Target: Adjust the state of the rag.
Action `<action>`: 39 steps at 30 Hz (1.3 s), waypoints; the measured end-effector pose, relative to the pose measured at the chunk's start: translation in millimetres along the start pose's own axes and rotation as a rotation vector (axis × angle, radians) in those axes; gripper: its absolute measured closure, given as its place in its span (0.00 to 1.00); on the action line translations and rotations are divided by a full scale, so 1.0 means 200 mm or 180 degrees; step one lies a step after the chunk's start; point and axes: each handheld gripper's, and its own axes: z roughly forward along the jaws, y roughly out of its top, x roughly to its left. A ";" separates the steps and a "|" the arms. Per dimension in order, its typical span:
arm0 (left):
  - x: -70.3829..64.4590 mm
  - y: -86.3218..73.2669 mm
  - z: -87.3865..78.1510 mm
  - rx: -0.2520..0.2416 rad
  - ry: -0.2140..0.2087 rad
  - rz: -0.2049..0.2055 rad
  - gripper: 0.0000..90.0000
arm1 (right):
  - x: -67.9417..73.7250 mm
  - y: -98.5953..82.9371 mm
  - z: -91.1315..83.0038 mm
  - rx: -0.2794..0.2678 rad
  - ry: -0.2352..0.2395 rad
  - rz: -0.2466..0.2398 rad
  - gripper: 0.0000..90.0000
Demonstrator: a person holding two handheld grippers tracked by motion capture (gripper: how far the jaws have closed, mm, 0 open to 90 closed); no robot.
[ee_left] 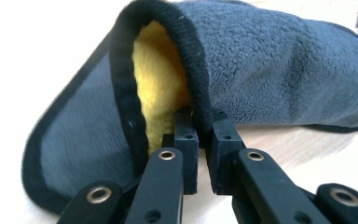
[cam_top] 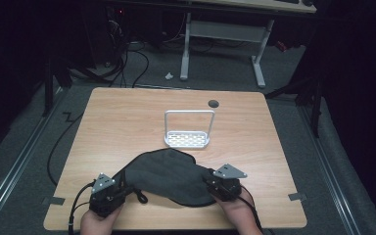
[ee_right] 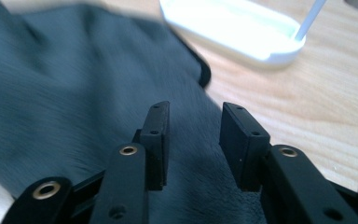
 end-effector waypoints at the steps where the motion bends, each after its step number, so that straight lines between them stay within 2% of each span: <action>1: 0.00 -0.01 0.00 0.0023 0.0002 0.0020 0.93 | 0.02 -0.01 0.08 0.0200 -0.0134 -0.0163 0.73; 3: 0.01 -0.01 0.01 0.0047 0.0008 0.0005 0.93 | 0.02 -0.02 0.13 0.0359 -0.0271 -0.0199 0.77; 4: 0.01 -0.01 0.02 0.0053 -0.0011 -0.0015 0.93 | 0.01 -0.04 0.15 0.0441 -0.0285 -0.0182 0.78; 5: 0.01 0.00 0.03 0.0069 -0.0044 -0.0018 0.93 | -0.01 -0.05 0.14 0.0414 -0.0263 -0.0116 0.78; 6: 0.00 0.01 0.05 0.0096 -0.0080 0.0018 0.93 | -0.03 -0.07 0.11 0.0428 -0.0325 -0.0093 0.79; 9: -0.07 0.06 0.14 0.0194 -0.0246 0.0194 0.93 | -0.12 -0.17 -0.01 0.0509 -0.0555 -0.0021 0.81; 12: -0.16 0.10 0.25 0.0264 -0.0383 0.0380 0.93 | -0.24 -0.28 -0.17 0.0578 -0.0802 0.0223 0.81; 13: -0.17 0.11 0.28 0.0287 -0.0413 0.0402 0.93 | -0.26 -0.32 -0.22 0.0584 -0.0834 0.0288 0.81; 15: -0.16 0.11 0.30 0.0304 -0.0451 0.0328 0.93 | -0.26 -0.37 -0.28 0.0554 -0.0831 0.0363 0.80; 16: -0.14 0.11 0.29 0.0320 -0.0422 0.0323 0.93 | -0.25 -0.38 -0.29 0.0544 -0.0811 0.0375 0.80; 17: -0.12 0.11 0.27 0.0344 -0.0377 0.0321 0.93 | -0.23 -0.38 -0.30 0.0528 -0.0735 0.0388 0.78; 19: -0.06 0.09 0.21 0.0388 -0.0329 0.0245 0.93 | -0.19 -0.36 -0.32 0.0378 -0.0554 0.0426 0.76; 20: -0.02 0.07 0.17 0.0403 -0.0306 0.0196 0.93 | -0.18 -0.34 -0.33 0.0301 -0.0541 0.0408 0.75; 23: 0.02 0.01 0.07 0.0425 -0.0218 0.0171 0.93 | -0.18 -0.24 -0.31 0.0133 -0.0462 0.0412 0.75; 25: 0.04 -0.03 0.02 0.0440 -0.0191 0.0149 0.92 | -0.19 -0.19 -0.26 0.0121 -0.0475 0.0365 0.76; 27: 0.08 -0.07 -0.03 0.0469 -0.0185 0.0090 0.92 | -0.20 -0.13 -0.21 0.0073 -0.0477 0.0386 0.77; 30: 0.10 -0.11 -0.08 0.0451 -0.0168 0.0071 0.91 | -0.21 -0.11 -0.09 0.0231 -0.0346 0.0476 0.75; 31: 0.10 -0.11 -0.10 0.0435 -0.0158 0.0087 0.91 | -0.20 -0.11 -0.05 0.0296 -0.0319 0.0445 0.74; 33: 0.11 -0.12 -0.12 0.0392 -0.0139 0.0093 0.90 | -0.18 -0.13 0.01 0.0387 -0.0219 0.0494 0.71; 34: 0.11 -0.12 -0.12 0.0385 -0.0140 0.0084 0.90 | -0.16 -0.13 0.03 0.0426 -0.0192 0.0455 0.73; 36: 0.12 -0.12 -0.11 0.0391 -0.0148 0.0080 0.90 | -0.13 -0.12 0.05 0.0470 -0.0163 0.0331 0.85; 37: 0.12 -0.12 -0.10 0.0397 -0.0155 0.0074 0.90 | -0.13 -0.12 0.06 0.0490 -0.0151 0.0335 0.92; 38: 0.12 -0.11 -0.09 0.0396 -0.0168 0.0068 0.90 | -0.13 -0.11 0.06 0.0500 -0.0192 0.0276 0.94; 39: 0.11 -0.11 -0.09 0.0392 -0.0175 0.0070 0.90 | -0.14 -0.11 0.06 0.0504 -0.0300 0.0209 0.95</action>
